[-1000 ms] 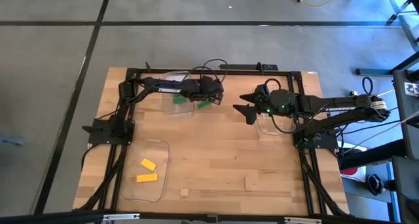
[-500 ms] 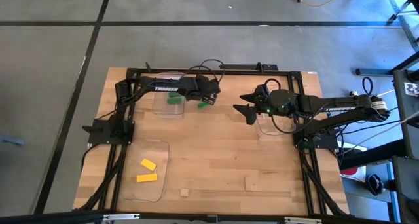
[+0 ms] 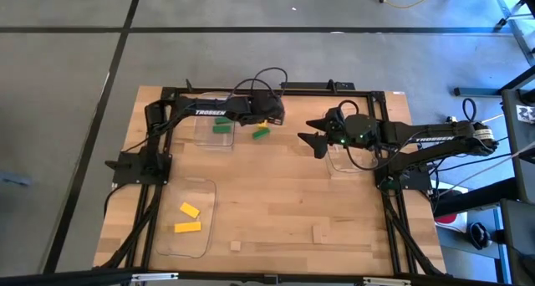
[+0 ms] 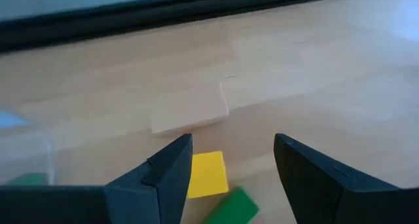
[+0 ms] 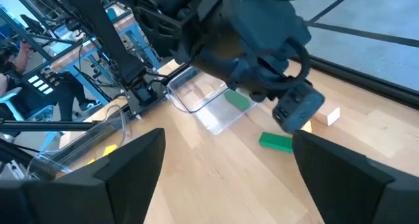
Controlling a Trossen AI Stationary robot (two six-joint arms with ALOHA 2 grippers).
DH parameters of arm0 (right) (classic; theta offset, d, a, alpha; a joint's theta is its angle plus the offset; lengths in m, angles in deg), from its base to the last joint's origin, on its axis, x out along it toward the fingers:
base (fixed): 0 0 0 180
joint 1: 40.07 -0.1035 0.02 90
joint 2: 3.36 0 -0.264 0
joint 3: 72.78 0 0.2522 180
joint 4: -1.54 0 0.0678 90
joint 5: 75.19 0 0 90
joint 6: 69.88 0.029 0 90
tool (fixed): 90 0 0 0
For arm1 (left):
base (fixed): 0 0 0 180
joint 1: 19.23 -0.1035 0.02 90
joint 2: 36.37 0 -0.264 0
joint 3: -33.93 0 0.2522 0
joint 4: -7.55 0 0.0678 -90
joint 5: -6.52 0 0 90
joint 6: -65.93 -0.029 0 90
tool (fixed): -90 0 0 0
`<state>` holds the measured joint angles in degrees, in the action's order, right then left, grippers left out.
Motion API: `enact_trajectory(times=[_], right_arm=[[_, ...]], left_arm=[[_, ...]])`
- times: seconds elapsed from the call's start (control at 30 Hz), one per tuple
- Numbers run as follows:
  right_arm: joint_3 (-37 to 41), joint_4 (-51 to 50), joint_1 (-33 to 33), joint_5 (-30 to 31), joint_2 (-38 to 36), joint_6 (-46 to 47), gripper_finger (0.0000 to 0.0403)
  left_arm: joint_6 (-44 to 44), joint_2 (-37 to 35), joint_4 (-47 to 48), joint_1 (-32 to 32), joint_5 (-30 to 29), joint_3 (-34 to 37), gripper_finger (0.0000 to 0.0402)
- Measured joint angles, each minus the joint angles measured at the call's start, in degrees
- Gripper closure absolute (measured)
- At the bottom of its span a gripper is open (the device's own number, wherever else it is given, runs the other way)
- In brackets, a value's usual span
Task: Sort & place blocks by color
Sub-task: Put the yellow block into the bottom left transparent bin
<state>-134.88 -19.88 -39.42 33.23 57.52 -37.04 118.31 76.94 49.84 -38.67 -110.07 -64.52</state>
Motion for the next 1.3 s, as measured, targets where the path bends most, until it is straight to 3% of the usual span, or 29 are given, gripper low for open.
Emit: enact_trajectory(times=[0.13,0.7,1.3], right_arm=[[0.0,-0.07,0.0,0.0,0.0,0.04,0.0067],[0.0,-0.83,-0.02,-0.04,0.0,-0.18,0.0067],[0.0,-1.14,0.0,-0.02,0.0,-0.13,0.0067]], left_arm=[[3.01,0.57,-1.55,0.0,-2.35,-0.07,0.0195],[8.79,5.59,1.54,1.37,-2.99,-0.01,0.0196],[8.94,8.59,1.82,1.31,0.07,0.09,0.0196]])
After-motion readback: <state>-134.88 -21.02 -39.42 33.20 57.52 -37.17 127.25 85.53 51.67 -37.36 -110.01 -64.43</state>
